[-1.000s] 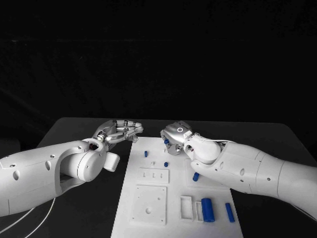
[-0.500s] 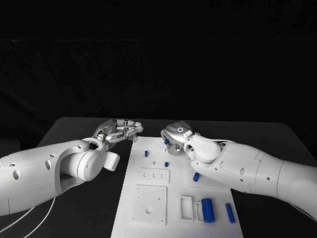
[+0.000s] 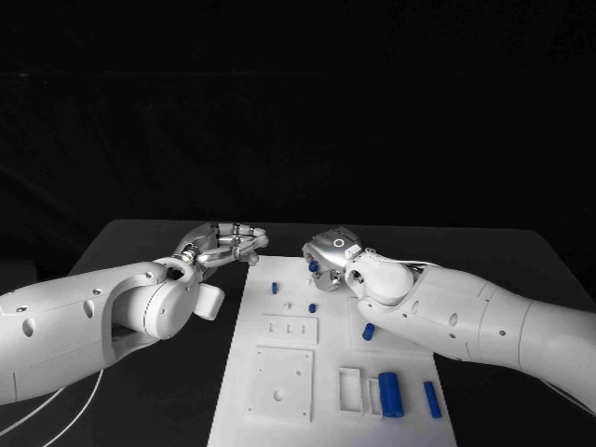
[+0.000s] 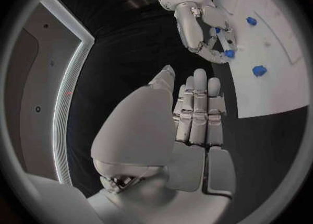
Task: Assemble the parts on the task board
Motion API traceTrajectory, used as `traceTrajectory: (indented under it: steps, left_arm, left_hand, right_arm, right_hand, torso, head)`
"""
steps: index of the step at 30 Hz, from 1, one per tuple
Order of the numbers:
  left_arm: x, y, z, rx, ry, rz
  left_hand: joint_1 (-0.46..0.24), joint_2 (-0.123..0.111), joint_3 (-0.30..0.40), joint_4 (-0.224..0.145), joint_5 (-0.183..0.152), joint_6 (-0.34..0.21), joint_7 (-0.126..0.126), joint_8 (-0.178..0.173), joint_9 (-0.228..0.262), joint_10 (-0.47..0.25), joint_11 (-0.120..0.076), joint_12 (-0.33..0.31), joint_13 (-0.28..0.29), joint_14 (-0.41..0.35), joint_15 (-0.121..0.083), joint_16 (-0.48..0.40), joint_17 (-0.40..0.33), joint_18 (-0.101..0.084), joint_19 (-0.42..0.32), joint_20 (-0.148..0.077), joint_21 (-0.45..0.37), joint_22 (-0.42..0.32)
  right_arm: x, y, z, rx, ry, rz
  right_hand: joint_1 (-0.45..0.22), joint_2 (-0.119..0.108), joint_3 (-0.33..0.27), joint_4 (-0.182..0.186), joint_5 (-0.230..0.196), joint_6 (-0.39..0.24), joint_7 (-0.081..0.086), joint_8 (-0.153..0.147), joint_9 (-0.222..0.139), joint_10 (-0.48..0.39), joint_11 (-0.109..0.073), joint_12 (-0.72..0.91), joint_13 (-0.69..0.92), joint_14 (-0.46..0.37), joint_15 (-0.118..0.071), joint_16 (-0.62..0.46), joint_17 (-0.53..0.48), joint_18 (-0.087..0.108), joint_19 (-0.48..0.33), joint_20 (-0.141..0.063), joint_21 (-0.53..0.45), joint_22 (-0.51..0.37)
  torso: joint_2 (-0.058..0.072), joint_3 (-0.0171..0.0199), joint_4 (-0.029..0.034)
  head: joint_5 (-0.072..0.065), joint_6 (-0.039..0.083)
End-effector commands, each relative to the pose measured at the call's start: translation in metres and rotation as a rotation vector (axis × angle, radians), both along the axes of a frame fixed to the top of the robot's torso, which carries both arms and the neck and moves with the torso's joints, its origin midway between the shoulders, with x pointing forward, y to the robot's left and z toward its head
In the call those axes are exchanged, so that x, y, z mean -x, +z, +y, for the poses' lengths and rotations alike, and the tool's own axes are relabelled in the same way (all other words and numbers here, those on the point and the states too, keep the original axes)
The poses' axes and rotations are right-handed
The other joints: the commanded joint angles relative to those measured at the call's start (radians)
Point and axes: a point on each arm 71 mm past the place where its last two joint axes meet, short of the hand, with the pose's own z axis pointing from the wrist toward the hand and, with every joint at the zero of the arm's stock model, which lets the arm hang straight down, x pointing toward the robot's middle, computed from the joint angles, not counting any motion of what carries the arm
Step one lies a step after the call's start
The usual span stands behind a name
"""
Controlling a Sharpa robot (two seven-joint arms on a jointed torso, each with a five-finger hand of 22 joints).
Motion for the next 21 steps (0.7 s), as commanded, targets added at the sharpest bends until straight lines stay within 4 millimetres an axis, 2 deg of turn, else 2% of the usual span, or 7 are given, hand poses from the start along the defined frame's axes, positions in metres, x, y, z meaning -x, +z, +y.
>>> traceTrajectory:
  steps: [1, 7, 9, 12, 14, 17, 21]
  left_arm:
    - [0.000, 0.002, -0.002, 0.002, -0.009, -0.010]
    - [0.000, 0.002, -0.001, 0.002, -0.005, -0.010]
    - [0.000, 0.002, 0.000, 0.001, -0.004, -0.010]
    - [0.000, 0.002, 0.001, 0.000, 0.000, -0.010]
    - [-0.001, 0.003, 0.002, -0.001, 0.003, -0.011]
    - [-0.002, 0.003, 0.005, -0.003, 0.011, -0.013]
    - [-0.003, 0.003, 0.008, -0.005, 0.019, -0.014]
  left_hand:
    - [-0.002, -0.008, 0.004, -0.001, -0.002, -0.001, 0.003, -0.004, -0.001, -0.002, 0.008, -0.005, -0.002, -0.007, -0.001, 0.004, -0.001, 0.012, 0.001, -0.003, 0.004, 0.015]
    - [-0.002, -0.009, 0.004, -0.001, -0.002, -0.002, 0.004, -0.004, -0.001, -0.003, 0.008, -0.006, -0.002, -0.007, 0.000, 0.004, -0.001, 0.012, 0.001, -0.003, 0.005, 0.015]
    - [-0.002, -0.009, 0.005, -0.001, -0.003, -0.002, 0.004, -0.004, -0.001, -0.003, 0.008, -0.006, -0.002, -0.007, 0.000, 0.004, -0.001, 0.012, 0.001, -0.003, 0.005, 0.015]
    - [-0.002, -0.009, 0.005, -0.001, -0.003, -0.002, 0.004, -0.005, -0.001, -0.004, 0.008, -0.007, -0.002, -0.008, 0.000, 0.004, -0.001, 0.012, 0.001, -0.003, 0.005, 0.015]
    - [-0.002, -0.009, 0.005, -0.001, -0.003, -0.003, 0.004, -0.005, -0.001, -0.004, 0.008, -0.007, -0.002, -0.008, 0.000, 0.004, -0.002, 0.012, 0.000, -0.003, 0.005, 0.015]
    - [-0.002, -0.010, 0.005, -0.001, -0.003, -0.003, 0.004, -0.005, -0.001, -0.005, 0.008, -0.008, -0.002, -0.008, 0.000, 0.004, -0.002, 0.013, 0.000, -0.003, 0.005, 0.015]
    - [-0.002, -0.010, 0.005, -0.001, -0.003, -0.003, 0.004, -0.006, -0.001, -0.006, 0.009, -0.009, -0.003, -0.008, 0.000, 0.004, -0.002, 0.013, 0.000, -0.003, 0.005, 0.015]
  right_arm:
    - [0.001, -0.004, 0.001, 0.004, 0.004, 0.027]
    - [0.000, -0.003, -0.001, -0.020, 0.002, 0.028]
    - [0.000, -0.002, -0.003, -0.029, 0.002, 0.022]
    - [0.001, -0.001, -0.005, -0.043, 0.002, 0.020]
    - [0.002, 0.000, -0.007, -0.052, 0.004, 0.017]
    - [0.005, 0.004, -0.011, -0.071, 0.013, 0.013]
    - [0.008, 0.021, -0.020, -0.122, 0.019, 0.008]
  right_hand:
    - [-0.001, -0.014, -0.007, 0.001, 0.000, -0.013, 0.006, -0.009, -0.005, -0.017, 0.000, -0.006, -0.003, -0.004, 0.007, 0.002, -0.004, 0.108, -0.007, 0.004, -0.001, 0.013]
    - [0.010, -0.032, -0.012, 0.007, 0.000, -0.065, 0.030, -0.039, -0.020, -0.093, 0.023, -0.007, -0.025, -0.011, 0.029, -0.006, -0.018, 0.108, -0.019, 0.014, -0.016, 0.007]
    - [0.012, -0.040, -0.017, 0.004, 0.000, -0.102, 0.041, -0.059, -0.030, -0.143, 0.037, -0.008, -0.040, -0.015, 0.044, -0.012, -0.025, 0.108, -0.025, 0.018, -0.025, 0.004]
    - [0.012, -0.044, -0.024, 0.004, 0.001, -0.116, 0.042, -0.066, -0.033, -0.168, 0.045, -0.008, -0.051, -0.016, 0.051, -0.014, -0.029, 0.108, -0.026, 0.022, -0.030, 0.001]
    - [0.011, -0.046, -0.030, 0.001, 0.002, -0.123, 0.040, -0.068, -0.035, -0.181, 0.049, -0.007, -0.057, -0.017, 0.055, -0.015, -0.033, 0.108, -0.028, 0.024, -0.034, 0.000]
    - [0.009, -0.047, -0.037, -0.001, 0.003, -0.133, 0.025, -0.072, -0.037, -0.188, 0.052, -0.005, -0.064, -0.018, 0.057, -0.015, -0.036, 0.108, -0.027, 0.025, -0.038, -0.002]
    - [0.005, -0.048, -0.045, 0.002, 0.003, -0.142, 0.008, -0.073, -0.039, -0.185, 0.051, -0.001, -0.069, -0.018, 0.057, -0.014, -0.040, 0.108, -0.026, 0.026, -0.042, -0.003]
  torso:
    - [0.000, 0.0001, 0.0007]
    - [0.000, -0.0008, 0.0000]
    - [0.000, -0.0009, -0.0002]
    - [0.000, -0.0007, -0.0011]
    - [0.000, -0.0003, -0.0013]
    - [0.000, -0.0003, -0.0021]
    - [-0.001, 0.0015, -0.0037]
  head:
    - [0.001, 0.000]
    - [0.002, 0.001]
    - [0.002, 0.001]
    - [0.004, 0.002]
    - [0.005, 0.002]
    - [0.005, 0.006]
    - [0.005, 0.011]
